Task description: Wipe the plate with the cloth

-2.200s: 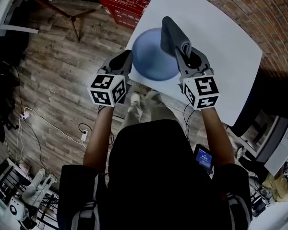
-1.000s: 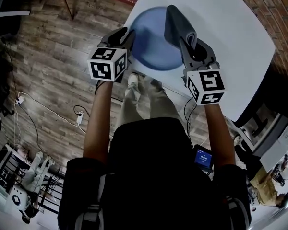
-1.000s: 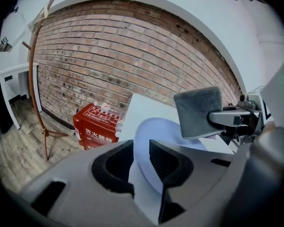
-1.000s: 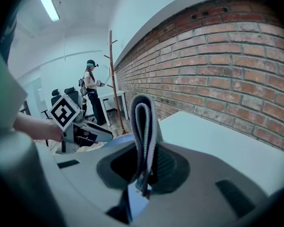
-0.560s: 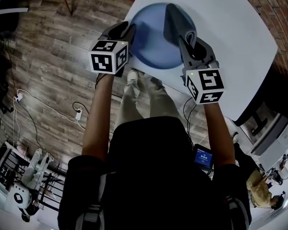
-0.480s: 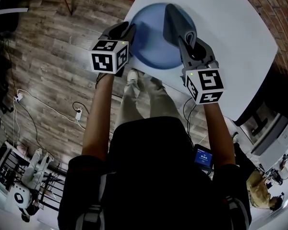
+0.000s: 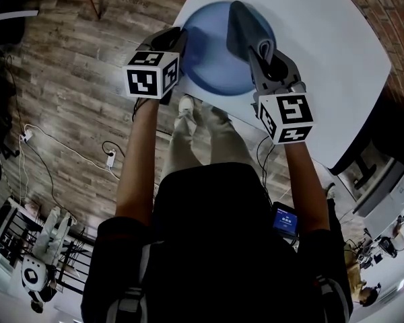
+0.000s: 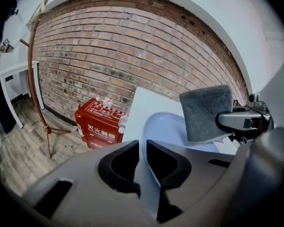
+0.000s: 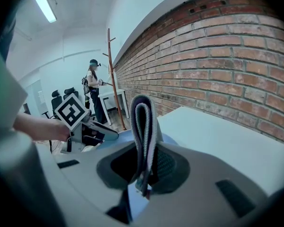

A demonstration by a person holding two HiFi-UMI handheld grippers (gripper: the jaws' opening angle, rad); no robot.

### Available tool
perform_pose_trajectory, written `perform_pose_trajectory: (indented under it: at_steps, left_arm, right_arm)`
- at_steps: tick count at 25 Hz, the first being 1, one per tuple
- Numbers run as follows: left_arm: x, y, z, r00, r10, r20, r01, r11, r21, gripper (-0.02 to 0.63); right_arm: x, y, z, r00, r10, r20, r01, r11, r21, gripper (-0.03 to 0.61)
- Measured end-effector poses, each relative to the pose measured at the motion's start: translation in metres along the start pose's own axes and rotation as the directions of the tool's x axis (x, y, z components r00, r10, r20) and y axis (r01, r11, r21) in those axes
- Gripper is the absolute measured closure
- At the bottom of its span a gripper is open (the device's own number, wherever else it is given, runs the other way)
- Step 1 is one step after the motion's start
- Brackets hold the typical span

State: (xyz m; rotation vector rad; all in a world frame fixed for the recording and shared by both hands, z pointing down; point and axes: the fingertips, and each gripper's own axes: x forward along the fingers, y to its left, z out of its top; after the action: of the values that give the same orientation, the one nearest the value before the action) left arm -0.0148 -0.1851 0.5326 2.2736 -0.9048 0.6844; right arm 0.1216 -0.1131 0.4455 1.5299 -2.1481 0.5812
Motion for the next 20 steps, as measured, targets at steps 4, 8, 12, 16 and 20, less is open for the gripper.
perform_pose_trajectory:
  at_steps: [4,8,12,16,20]
  left_arm:
    - [0.0014,-0.0001,-0.0004,1.000,0.014,-0.007,-0.014,1.000,0.010,0.559]
    - [0.0021,-0.0029,-0.0019,0.999,0.027,-0.018,-0.027,0.999,0.020,0.569]
    - [0.0014,-0.0029,-0.0030,0.999,0.029,-0.021,-0.028,1.000,0.006,0.572]
    - [0.0021,-0.0008,-0.0020,0.999,0.032,-0.026,-0.032,0.999,0.006,0.574]
    - [0.0018,0.0006,-0.0027,0.999,0.032,-0.022,-0.032,0.999,-0.011,0.577]
  right_arm:
    - [0.0012,0.0004,-0.0013,1.000,0.001,0.000,-0.001,1.000,0.006,0.526]
    - [0.0008,0.0008,-0.0020,1.000,0.006,-0.002,-0.006,1.000,0.001,0.526]
    - [0.0009,0.0035,-0.0030,1.000,0.012,-0.001,-0.012,1.000,0.000,0.526]
    - [0.0024,0.0045,-0.0026,1.000,0.015,0.000,-0.015,1.000,-0.001,0.526]
    - [0.0029,0.0050,-0.0054,1.000,0.014,-0.006,-0.014,1.000,-0.009,0.526]
